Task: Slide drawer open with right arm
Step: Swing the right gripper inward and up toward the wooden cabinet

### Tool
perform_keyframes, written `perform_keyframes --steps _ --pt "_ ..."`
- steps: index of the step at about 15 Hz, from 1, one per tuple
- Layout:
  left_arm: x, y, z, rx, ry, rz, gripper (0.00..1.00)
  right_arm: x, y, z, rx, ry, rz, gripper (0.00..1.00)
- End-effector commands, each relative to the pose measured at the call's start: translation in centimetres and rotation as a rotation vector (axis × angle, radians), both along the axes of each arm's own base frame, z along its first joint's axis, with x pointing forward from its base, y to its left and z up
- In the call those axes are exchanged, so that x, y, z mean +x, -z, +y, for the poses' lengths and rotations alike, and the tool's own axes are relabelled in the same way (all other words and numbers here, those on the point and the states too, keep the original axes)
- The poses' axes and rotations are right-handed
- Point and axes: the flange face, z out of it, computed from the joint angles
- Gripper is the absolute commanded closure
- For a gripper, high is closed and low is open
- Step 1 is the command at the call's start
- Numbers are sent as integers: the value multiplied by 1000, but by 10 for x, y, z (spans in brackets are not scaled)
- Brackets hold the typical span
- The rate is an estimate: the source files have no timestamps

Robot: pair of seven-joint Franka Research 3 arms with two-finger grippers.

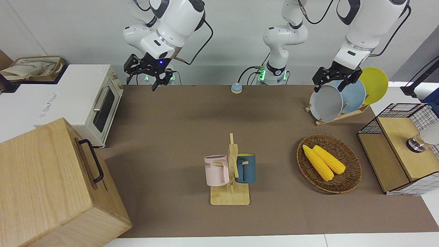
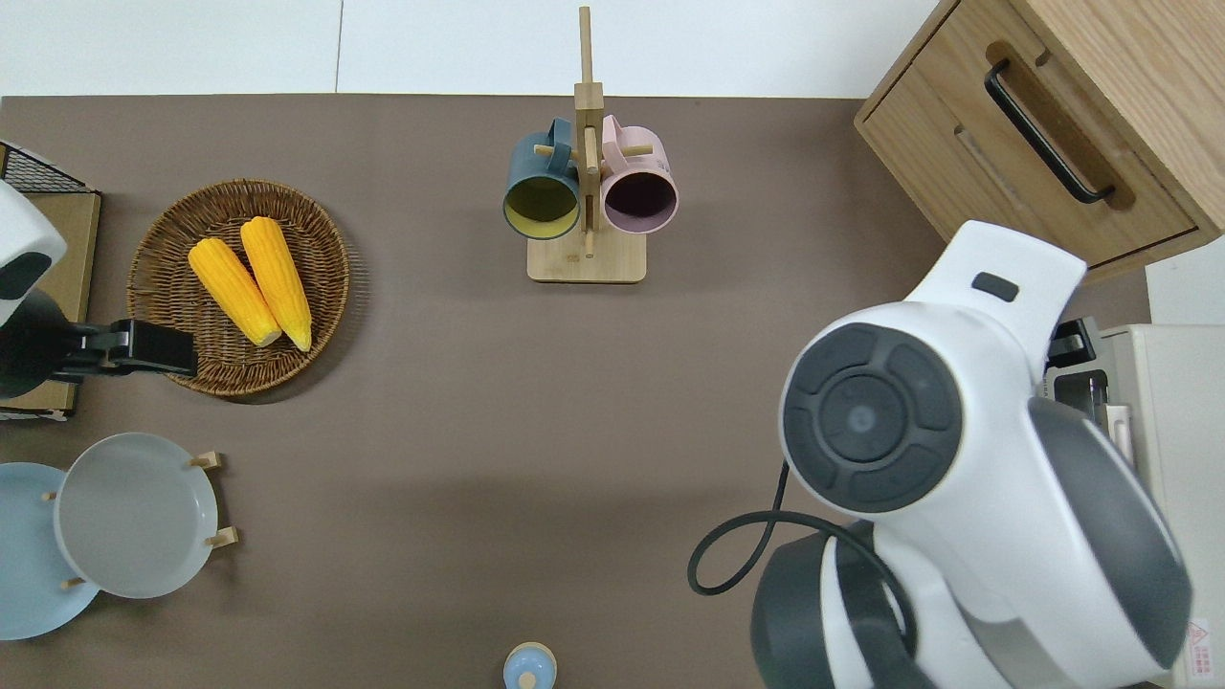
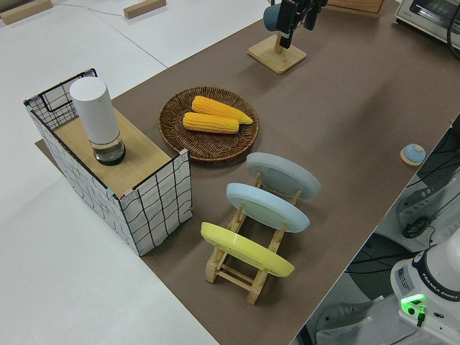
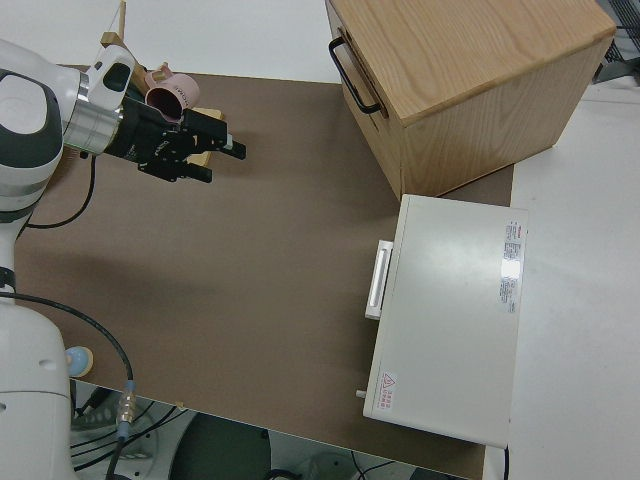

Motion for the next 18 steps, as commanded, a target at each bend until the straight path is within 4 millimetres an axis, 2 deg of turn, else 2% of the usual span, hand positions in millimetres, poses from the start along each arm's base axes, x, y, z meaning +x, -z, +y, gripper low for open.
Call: perform_keyframes --steps 1,4,7,9,12,14,18 --pt "-3 -4 0 13 9 -4 2 5 14 12 -122 -51 -29 21" --pt "-3 -4 -1 13 9 -2 2 10 38 28 -256 -112 -24 21" --pt "-3 -4 0 13 8 -2 5 9 51 31 -364 -145 -35 21" --pt "-3 -5 0 13 9 -5 2 10 71 35 -441 -164 -56 21" --pt "-3 -4 0 13 9 -4 2 10 86 43 -453 -152 -84 21" --pt "-3 -5 0 13 9 -5 5 4 121 48 -507 -142 -141 19" --pt "-3 -5 1 13 8 -5 2 8 131 51 -543 -144 -186 19"
